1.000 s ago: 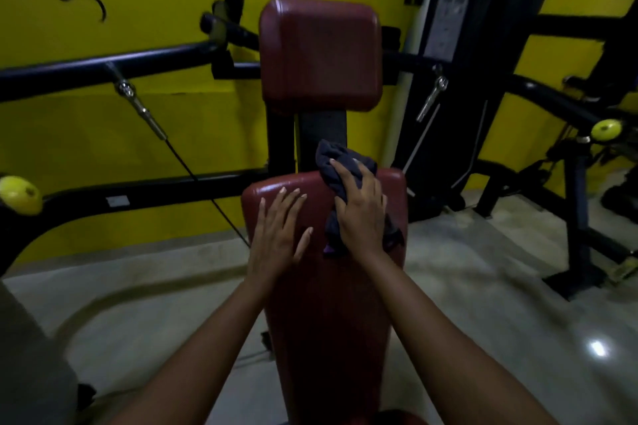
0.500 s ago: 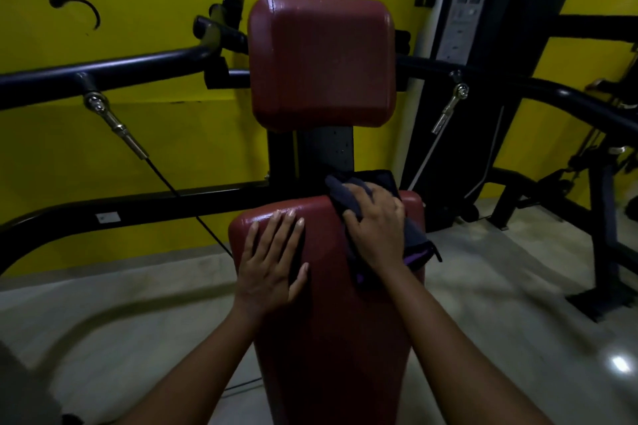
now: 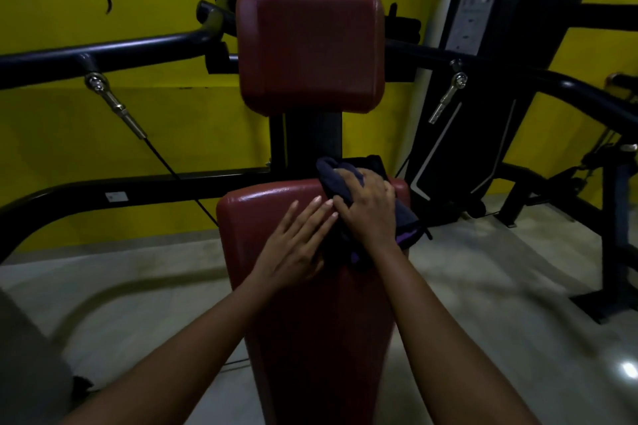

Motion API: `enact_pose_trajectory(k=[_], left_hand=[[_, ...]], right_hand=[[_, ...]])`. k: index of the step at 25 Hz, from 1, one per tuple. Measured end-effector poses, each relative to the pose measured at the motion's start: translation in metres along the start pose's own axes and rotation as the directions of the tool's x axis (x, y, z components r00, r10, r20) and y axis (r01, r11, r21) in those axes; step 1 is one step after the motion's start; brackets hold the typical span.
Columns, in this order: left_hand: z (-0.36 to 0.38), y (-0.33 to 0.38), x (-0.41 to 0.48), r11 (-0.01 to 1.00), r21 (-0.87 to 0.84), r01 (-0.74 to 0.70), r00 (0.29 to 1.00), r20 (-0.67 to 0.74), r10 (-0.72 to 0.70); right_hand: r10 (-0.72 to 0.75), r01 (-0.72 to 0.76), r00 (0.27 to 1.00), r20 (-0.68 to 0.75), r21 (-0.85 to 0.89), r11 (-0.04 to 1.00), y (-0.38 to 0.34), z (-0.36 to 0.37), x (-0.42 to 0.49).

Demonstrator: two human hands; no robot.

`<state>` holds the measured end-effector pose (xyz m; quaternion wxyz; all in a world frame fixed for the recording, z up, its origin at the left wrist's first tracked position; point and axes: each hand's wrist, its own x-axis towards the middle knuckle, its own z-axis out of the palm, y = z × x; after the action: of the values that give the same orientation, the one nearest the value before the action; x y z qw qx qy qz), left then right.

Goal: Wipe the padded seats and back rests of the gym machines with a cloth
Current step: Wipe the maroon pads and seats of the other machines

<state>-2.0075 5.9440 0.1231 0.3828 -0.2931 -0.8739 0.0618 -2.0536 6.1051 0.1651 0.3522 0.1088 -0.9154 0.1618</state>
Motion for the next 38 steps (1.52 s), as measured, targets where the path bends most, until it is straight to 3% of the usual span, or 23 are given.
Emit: enact_pose_trajectory(k=[3,5,7,9,14,17,20,25,27,31,33,38], left_hand=[[0.006,0.017,0.022,1.0,0.024,-0.011,0.999,0.05,0.01],[0.012,0.029,0.027,0.999,0.005,-0.034,0.997,0.071,0.033],[0.025,0.042,0.029,0.989,0.024,-0.148,0.986,0.075,0.146],[0.036,0.053,0.025,0.97,0.075,-0.23,0.97,0.094,0.223],[0.045,0.059,0.021,0.961,0.158,-0.228,0.973,0.065,0.221],[0.045,0.061,0.019,0.96,0.171,-0.22,0.975,0.068,0.212],[0.043,0.061,0.021,0.963,0.17,-0.21,0.977,0.079,0.199],[0.057,0.095,-0.018,0.996,0.089,0.005,1.0,0.013,-0.006],[0.076,0.114,-0.047,0.992,0.126,0.003,1.0,-0.003,-0.003],[0.109,0.141,-0.091,0.964,0.203,-0.174,0.985,0.039,0.17],[0.119,0.147,-0.103,0.954,0.239,-0.179,0.984,0.025,0.179],[0.123,0.149,-0.105,0.94,0.298,-0.166,0.985,0.014,0.169]], right_hand=[[0.133,-0.131,0.991,-0.027,0.06,0.99,0.034,-0.006,0.002],[0.297,-0.29,0.955,-0.002,0.198,0.936,0.06,-0.008,-0.002],[0.455,-0.442,0.887,0.078,0.431,0.787,0.08,-0.004,-0.014],[0.542,-0.552,0.817,0.197,0.537,0.638,0.091,0.007,-0.041],[0.671,-0.657,0.686,0.281,0.634,0.407,0.091,0.041,-0.124],[0.713,-0.732,0.602,0.361,0.606,0.311,0.087,0.052,-0.168],[0.708,-0.751,0.587,0.394,0.591,0.294,0.086,0.049,-0.174],[0.647,-0.602,0.73,0.219,0.655,0.457,0.086,0.03,-0.124],[0.699,-0.641,0.675,0.238,0.658,0.395,0.085,0.044,-0.14],[0.776,-0.689,0.566,0.278,0.677,0.26,0.087,0.095,-0.218],[0.789,-0.707,0.533,0.306,0.673,0.217,0.088,0.116,-0.254],[0.74,-0.858,0.417,0.527,0.498,0.128,0.102,0.134,-0.309]])
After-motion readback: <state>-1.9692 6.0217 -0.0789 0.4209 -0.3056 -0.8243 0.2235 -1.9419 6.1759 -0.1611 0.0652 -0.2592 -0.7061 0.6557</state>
